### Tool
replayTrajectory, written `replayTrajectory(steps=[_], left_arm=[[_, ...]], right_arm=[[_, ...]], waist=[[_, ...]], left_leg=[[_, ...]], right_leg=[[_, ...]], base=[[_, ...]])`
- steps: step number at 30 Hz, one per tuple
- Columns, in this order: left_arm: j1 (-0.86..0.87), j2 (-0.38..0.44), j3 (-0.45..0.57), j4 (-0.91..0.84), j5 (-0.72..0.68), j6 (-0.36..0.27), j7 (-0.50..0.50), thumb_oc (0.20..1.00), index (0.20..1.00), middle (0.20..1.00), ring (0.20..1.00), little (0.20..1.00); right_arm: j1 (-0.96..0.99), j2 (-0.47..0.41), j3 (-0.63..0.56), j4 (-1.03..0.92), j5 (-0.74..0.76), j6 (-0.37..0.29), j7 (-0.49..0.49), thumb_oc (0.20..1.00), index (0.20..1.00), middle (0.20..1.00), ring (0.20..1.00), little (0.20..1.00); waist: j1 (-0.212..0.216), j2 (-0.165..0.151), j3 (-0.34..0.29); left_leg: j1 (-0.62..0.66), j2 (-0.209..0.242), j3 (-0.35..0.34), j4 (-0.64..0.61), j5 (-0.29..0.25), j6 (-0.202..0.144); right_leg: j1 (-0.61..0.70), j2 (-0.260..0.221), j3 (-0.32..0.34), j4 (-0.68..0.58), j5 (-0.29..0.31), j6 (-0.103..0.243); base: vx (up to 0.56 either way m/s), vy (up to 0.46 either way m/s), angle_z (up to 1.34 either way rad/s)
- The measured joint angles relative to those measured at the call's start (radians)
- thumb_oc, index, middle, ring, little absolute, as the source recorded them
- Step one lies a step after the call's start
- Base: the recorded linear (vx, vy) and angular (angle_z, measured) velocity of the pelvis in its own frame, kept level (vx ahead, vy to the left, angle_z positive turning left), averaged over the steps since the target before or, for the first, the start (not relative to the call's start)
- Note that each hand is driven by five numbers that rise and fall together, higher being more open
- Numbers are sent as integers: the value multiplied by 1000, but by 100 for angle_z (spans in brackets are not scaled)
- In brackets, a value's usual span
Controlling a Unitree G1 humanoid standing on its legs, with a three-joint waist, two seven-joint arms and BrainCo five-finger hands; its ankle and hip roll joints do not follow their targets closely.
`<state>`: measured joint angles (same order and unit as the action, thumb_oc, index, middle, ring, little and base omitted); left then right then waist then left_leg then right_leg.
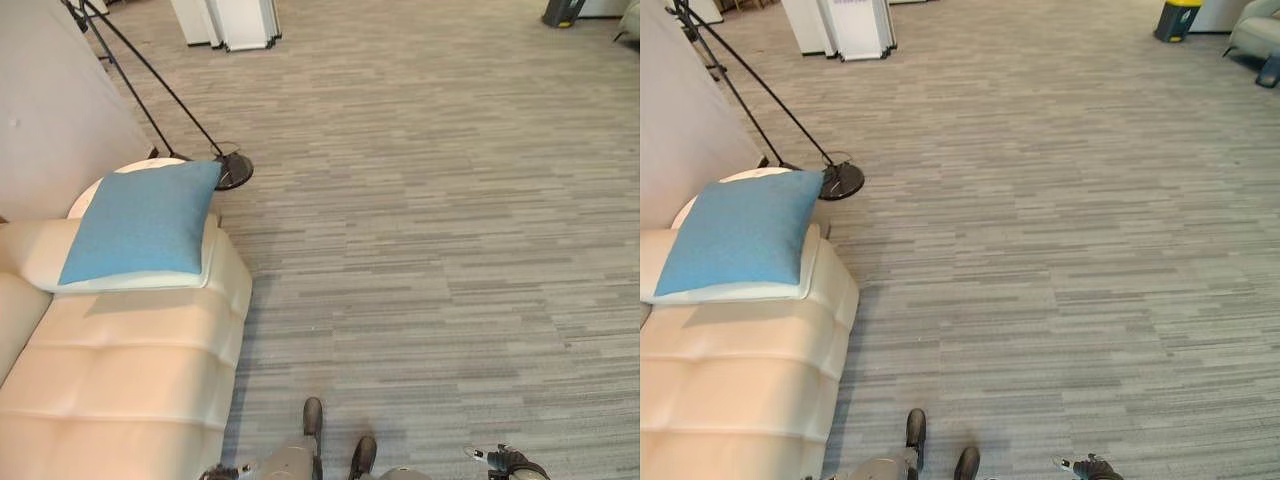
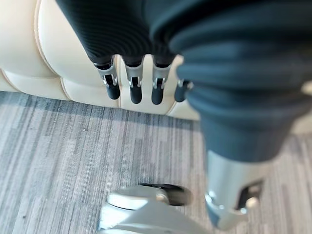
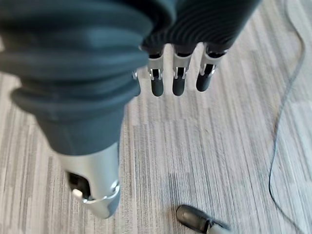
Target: Pick up all the scattered cushions and arrange them neatly on the sofa.
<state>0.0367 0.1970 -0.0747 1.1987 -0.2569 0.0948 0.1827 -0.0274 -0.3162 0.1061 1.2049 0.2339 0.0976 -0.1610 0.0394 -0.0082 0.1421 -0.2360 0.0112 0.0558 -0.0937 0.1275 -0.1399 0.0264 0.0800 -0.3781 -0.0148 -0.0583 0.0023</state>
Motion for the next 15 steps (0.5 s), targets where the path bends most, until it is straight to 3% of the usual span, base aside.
replayTrajectory(steps=[1,2,3,4,5,6,7,8,9,10,12,13,14,15], left_arm=[[2,6,5,-1,0,-1,-1,1000,1000,1000,1000,1000],[0,5,10,10,0,5,1,1000,1000,1000,1000,1000],[4,9,15,23,0,7,1,1000,1000,1000,1000,1000],[6,3,39,30,0,7,1,1000,1000,1000,1000,1000],[29,5,50,29,0,8,5,1000,1000,1000,1000,1000],[37,7,52,31,0,10,4,1000,1000,1000,1000,1000],[41,5,73,50,0,9,4,1000,1000,1000,1000,1000],[33,7,85,70,1,12,5,1000,1000,1000,1000,1000],[33,14,87,85,2,15,6,1000,1000,1000,1000,1000],[36,13,81,81,2,16,5,1000,1000,1000,1000,1000],[49,-6,53,61,3,18,4,1000,1000,1000,1000,1000],[35,11,44,59,3,18,5,1000,1000,1000,1000,1000],[35,11,44,59,3,18,5,1000,1000,1000,1000,1000],[-14,28,30,52,3,17,4,1000,1000,1000,1000,1000]], right_arm=[[-2,3,0,-4,0,0,0,1000,1000,1000,1000,1000],[-1,4,1,-4,-1,-2,-1,1000,1000,1000,1000,1000],[-1,13,1,-2,-2,1,0,1000,1000,1000,1000,1000],[0,18,0,9,-5,2,0,1000,1000,1000,1000,1000],[-1,20,1,-2,-10,2,2,1000,1000,1000,1000,1000],[-3,19,0,-9,-16,0,2,1000,1000,1000,1000,1000],[-6,20,-7,-1,-19,-2,2,1000,1000,1000,1000,1000],[0,22,-3,10,-19,6,4,1000,1000,1000,1000,1000],[7,39,-2,28,-19,7,11,1000,1000,1000,1000,1000],[17,44,-1,28,-19,12,17,1000,1000,1000,1000,1000],[29,20,0,7,-20,11,23,1000,1000,1000,1000,1000],[34,41,4,-10,-19,12,26,1000,1000,1000,1000,1000],[34,41,4,-10,-19,12,26,1000,1000,1000,1000,1000],[22,41,0,-38,-19,10,33,1000,1000,1000,1000,1000]], waist=[[7,9,-3],[-2,16,-3],[5,1,-6],[7,9,-4],[34,-9,-17],[28,-9,-17],[21,-3,-17],[25,-26,-28],[26,-54,-49],[19,-61,-63],[22,50,-67],[15,-2,-68],[15,-2,-68],[-11,-39,-47]], left_leg=[[-23,7,0,1,9,-11],[-43,9,14,0,13,-8],[-57,-9,56,3,22,16],[-52,-5,81,6,12,34],[-39,-12,78,4,9,42],[-36,-16,85,9,14,46],[-17,-28,102,20,7,76],[-11,-49,124,55,-11,117],[-1,-91,162,80,-39,176],[34,-141,177,65,-31,229],[103,-82,174,6,2,350],[129,-120,142,10,-21,379],[129,-120,142,10,-21,379],[162,-157,83,11,-36,361]], right_leg=[[9,5,-10,-3,-2,-77],[20,25,-14,-28,4,-92],[48,27,-13,-56,-17,-35],[66,26,-23,-45,-65,54],[47,9,24,7,-26,-26],[77,21,18,-26,-36,-62],[119,30,26,-65,-39,-61],[127,24,26,-66,-64,-37],[141,-2,29,-42,-100,10],[123,-14,30,42,-107,36],[42,19,19,343,-181,65],[-33,-74,48,565,-216,94],[-33,-74,48,565,-216,94],[-165,-225,87,912,-205,117]], base=[[431,83,-6],[398,88,9],[397,89,11],[822,213,-54],[598,165,-52],[811,237,-41],[444,162,5],[617,248,-1],[543,257,-1],[429,256,6],[380,284,3],[297,221,1],[280,186,64],[173,98,84]])
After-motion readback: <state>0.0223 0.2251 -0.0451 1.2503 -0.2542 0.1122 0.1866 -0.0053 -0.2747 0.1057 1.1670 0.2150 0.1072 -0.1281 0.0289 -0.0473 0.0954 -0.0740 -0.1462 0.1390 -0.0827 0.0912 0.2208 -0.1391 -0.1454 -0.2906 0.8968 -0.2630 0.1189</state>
